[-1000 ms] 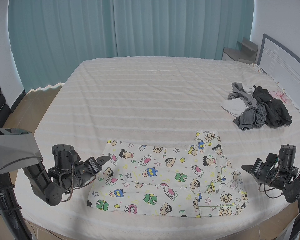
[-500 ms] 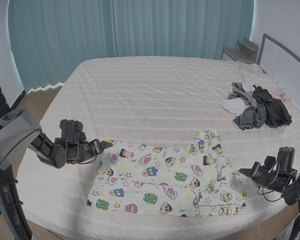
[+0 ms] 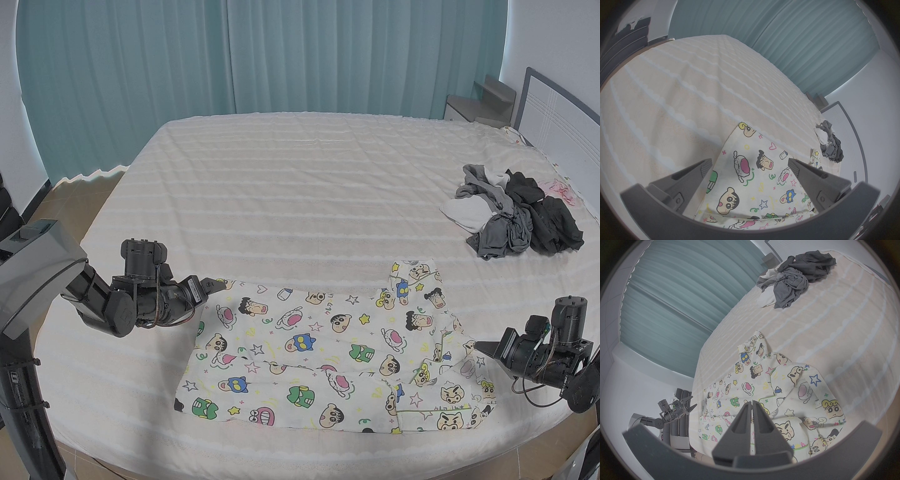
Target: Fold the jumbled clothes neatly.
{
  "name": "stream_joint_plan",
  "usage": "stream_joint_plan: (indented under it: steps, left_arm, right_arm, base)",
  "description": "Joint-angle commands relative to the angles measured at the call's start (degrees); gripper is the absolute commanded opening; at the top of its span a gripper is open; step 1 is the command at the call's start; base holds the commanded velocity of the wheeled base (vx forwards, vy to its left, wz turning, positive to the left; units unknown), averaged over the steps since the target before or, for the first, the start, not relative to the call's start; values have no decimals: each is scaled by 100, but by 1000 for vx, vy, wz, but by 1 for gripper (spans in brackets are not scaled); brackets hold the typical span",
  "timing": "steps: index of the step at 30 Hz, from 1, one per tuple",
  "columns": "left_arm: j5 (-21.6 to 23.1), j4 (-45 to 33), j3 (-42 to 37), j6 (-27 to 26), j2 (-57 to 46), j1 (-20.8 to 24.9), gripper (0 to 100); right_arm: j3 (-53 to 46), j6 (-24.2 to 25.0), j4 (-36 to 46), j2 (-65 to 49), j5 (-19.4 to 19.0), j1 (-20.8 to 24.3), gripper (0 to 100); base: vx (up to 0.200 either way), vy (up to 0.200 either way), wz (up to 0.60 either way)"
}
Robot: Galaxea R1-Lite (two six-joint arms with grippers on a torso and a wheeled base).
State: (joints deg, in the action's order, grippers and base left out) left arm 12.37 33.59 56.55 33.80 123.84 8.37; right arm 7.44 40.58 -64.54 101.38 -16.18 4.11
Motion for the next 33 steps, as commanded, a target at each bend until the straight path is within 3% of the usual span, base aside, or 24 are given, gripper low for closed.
stream_joint_plan:
  steps: [1,5,14,18,22,28,33]
  left_arm:
    - [2,8,31,-14,17,15,100]
    - [11,16,102,-32,35,77,100]
    - [-60,-45,664,-252,298,50,100]
    - [-51,-115,875,-1130,676,-99,100]
    - [2,-528,1051,-1675,843,-178,100]
    - [582,-704,1174,-1728,887,-178,100]
    - [635,-722,1350,-1746,1054,-170,100]
  right_arm:
    - [-14,-6,3,75,9,46,0]
    - [-14,-6,3,75,9,81,0]
    - [-14,-6,3,75,9,81,0]
    - [-14,-15,3,84,9,99,0]
    - [-67,-15,3,84,9,125,0]
    - [-76,-42,-6,216,18,125,0]
    - [-67,-50,-15,277,18,125,0]
  base:
    - [200,0,0]
    - [200,0,0]
    - [0,0,0]
    - [0,0,0]
    - [0,0,0]
    - [0,0,0]
    - [0,0,0]
